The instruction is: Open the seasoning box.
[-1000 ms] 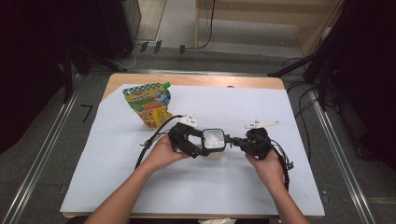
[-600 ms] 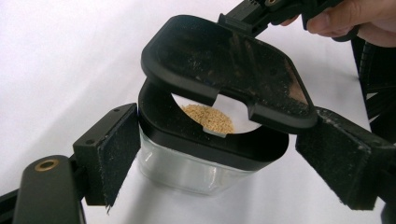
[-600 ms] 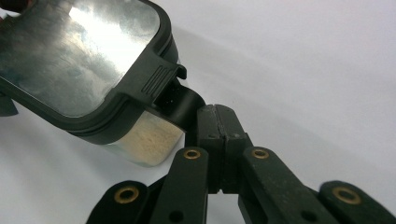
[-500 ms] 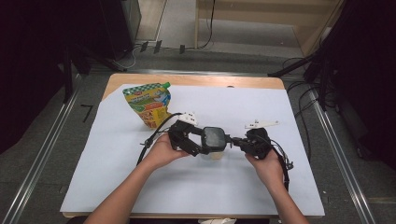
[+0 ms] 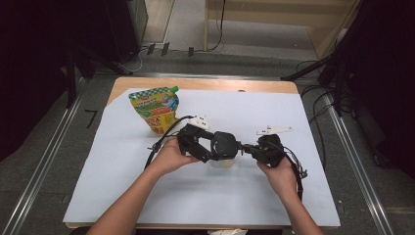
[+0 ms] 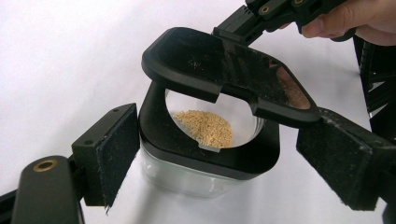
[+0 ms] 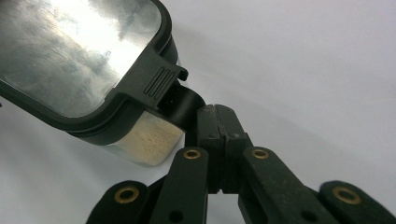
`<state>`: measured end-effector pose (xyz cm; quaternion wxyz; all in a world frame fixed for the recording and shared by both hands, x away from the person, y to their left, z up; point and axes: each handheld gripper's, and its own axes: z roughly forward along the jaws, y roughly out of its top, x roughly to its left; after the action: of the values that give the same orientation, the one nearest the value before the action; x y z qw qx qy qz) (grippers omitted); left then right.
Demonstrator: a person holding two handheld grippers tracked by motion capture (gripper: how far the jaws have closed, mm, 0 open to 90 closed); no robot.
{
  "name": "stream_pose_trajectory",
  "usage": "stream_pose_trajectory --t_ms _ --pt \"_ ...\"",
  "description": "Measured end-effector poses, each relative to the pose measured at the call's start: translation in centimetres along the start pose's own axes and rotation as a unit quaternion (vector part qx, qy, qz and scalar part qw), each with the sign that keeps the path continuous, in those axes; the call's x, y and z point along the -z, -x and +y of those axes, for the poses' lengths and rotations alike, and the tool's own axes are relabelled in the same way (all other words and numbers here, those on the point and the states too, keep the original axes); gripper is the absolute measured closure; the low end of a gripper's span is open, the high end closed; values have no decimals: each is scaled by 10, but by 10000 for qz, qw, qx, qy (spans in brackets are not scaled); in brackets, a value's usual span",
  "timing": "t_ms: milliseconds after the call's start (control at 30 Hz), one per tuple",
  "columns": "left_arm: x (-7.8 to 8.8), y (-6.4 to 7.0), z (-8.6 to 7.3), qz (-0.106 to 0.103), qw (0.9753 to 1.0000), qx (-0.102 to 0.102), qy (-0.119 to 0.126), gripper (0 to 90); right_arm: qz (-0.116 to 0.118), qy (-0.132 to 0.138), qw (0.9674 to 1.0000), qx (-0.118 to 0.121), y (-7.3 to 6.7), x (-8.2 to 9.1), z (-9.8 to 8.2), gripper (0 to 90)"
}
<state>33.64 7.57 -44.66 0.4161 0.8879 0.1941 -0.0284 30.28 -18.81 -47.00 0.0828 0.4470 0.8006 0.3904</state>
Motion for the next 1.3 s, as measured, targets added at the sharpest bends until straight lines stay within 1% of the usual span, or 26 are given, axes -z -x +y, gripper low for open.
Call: stream_pose_trajectory --t_ms 67,133,167,233,300,467,533,567,600,633,700,767,867,933,1000,1067,1200,1300 --pt "0 0 1 6 10000 -8 -26 143 5 0 10000 2 0 0 0 900" --pt "1 0 3 0 10000 -76 -54 143 11 0 10000 -6 0 0 0 900" --pt "0 0 5 -3 10000 -49 -31 142 1 0 10000 2 0 0 0 900" --pt "-1 0 7 -26 10000 -78 -56 138 -14 -7 10000 -5 0 0 0 900" --pt "0 0 10 -10 9998 -137 -124 138 2 -1 10000 -31 1 0 0 900" --pt "1 3 12 30 9997 -179 -153 137 -13 1 10000 -16 0 0 0 900" --pt "3 3 14 50 9996 -242 -164 139 -3 2 10000 -21 -1 0 0 900" --pt "5 3 16 -182 9996 -223 -42 166 0 5 10000 -30 -1 0 0 900" --pt "6 5 18 -268 9994 -182 94 252 16 23 10000 -11 -1 0 0 900" --pt "7 6 21 -270 9993 -195 145 267 16 20 10000 7 -1 0 0 900" --pt "8 7 26 -257 9993 -238 91 273 -20 10 10000 25 -2 0 0 900" --pt "7 8 28 -304 9991 -279 61 289 -4 11 10000 22 -2 0 0 900" --pt "7 9 31 -383 9990 -246 26 351 -8 15 10000 9 -2 0 0 900" --pt "7 11 33 -417 9988 -243 15 410 -4 19 10000 20 -2 0 0 900" --pt "7 13 35 -347 9989 -297 -40 414 -4 18 10000 22 -2 0 0 900" --pt "7 14 38 -332 9989 -332 -75 423 -18 25 10000 30 -2 0 0 900" --pt "7 19 44 -336 9988 -330 -125 461 -22 34 10000 48 -2 0 0 900" --pt "5 20 50 -363 9985 -372 -156 484 -19 35 10000 45 -2 0 0 900"
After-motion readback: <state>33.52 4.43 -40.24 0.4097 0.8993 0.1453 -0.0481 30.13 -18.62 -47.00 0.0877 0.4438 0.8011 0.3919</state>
